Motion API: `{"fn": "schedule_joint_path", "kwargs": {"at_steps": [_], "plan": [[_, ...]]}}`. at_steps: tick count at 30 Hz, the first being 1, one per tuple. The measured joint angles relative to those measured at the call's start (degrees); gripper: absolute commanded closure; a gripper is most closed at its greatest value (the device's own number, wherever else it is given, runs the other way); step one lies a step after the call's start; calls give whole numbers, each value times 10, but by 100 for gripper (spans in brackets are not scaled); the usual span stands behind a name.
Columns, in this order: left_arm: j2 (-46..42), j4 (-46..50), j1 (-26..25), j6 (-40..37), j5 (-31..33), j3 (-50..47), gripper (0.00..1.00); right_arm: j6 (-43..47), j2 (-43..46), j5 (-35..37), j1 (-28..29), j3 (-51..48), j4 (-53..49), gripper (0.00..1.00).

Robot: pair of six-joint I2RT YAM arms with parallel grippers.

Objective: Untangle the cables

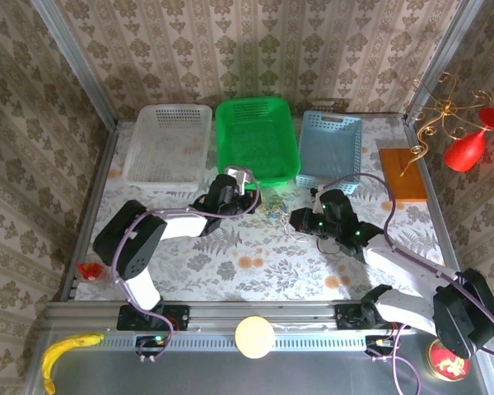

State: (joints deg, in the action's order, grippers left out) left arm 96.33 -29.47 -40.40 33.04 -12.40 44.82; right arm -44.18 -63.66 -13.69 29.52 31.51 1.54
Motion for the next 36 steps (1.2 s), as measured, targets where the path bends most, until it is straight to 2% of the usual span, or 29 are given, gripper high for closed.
{"fn": "schedule_joint_path", "kwargs": {"at_steps": [2, 4, 11, 22, 36], "plan": [[-45, 23, 1, -11, 1, -2, 100, 7, -7, 0, 2, 12, -1, 58], [-84, 45, 3, -19, 2, -2, 100, 18, -13, 0, 3, 22, -3, 50], [-185, 118, 7, -38, 2, -4, 100, 42, -40, 0, 19, 63, -5, 37], [-232, 172, 11, -41, 0, -20, 100, 101, -134, 15, 106, 112, 26, 34], [-250, 163, 11, -3, -9, -36, 100, 139, -231, 34, 138, 150, 108, 31]]}}
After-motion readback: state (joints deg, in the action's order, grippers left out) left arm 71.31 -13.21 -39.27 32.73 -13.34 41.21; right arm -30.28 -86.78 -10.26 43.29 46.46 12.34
